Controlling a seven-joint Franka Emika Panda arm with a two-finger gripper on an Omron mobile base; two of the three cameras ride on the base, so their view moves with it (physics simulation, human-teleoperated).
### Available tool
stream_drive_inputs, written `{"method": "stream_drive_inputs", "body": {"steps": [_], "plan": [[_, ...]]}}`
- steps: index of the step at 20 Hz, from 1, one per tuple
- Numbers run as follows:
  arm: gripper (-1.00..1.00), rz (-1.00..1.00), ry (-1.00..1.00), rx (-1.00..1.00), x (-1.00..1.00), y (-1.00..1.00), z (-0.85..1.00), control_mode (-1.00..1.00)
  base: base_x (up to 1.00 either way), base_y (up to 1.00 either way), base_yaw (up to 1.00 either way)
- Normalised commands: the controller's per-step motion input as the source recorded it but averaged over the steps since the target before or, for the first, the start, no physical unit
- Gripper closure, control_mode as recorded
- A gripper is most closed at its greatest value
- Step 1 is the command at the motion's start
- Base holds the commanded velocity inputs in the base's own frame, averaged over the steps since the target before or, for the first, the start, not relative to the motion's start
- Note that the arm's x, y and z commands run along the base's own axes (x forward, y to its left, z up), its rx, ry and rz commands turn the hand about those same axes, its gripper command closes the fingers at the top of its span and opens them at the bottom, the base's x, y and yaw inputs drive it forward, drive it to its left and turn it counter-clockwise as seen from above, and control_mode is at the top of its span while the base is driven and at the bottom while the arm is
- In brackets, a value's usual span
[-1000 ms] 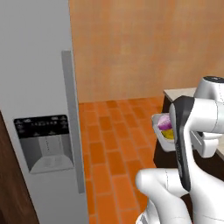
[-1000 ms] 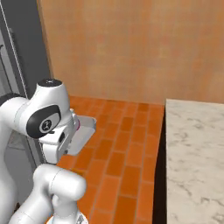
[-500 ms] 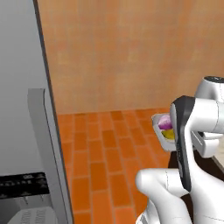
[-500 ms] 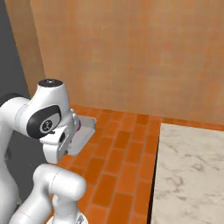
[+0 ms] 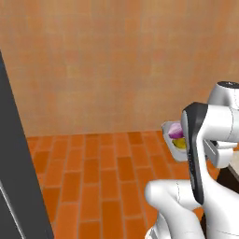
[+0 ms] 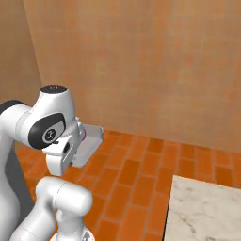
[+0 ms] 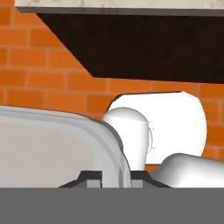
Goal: Take the meat container that has the fish and place it on the second highest rack of the freezer. Then take the vegetable container that has the onion and lemon and place it on the highest rack of the freezer.
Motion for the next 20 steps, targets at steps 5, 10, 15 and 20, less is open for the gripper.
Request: {"method": "stream_drive_inputs", "body": {"steps": [5,10,15,20], "plan": [[1.0,0.0,0.0,0.0,0.0,0.0,0.0,1.0,0.48,-0.04,0.61],[1.0,0.0,0.0,0.0,0.0,0.0,0.0,1.0,0.22,-0.07,0.84],[1.0,0.0,0.0,0.0,0.0,0.0,0.0,1.0,0.23,-0.42,0.81],[1.0,0.0,0.0,0.0,0.0,0.0,0.0,1.0,0.24,-0.67,0.71]]}}
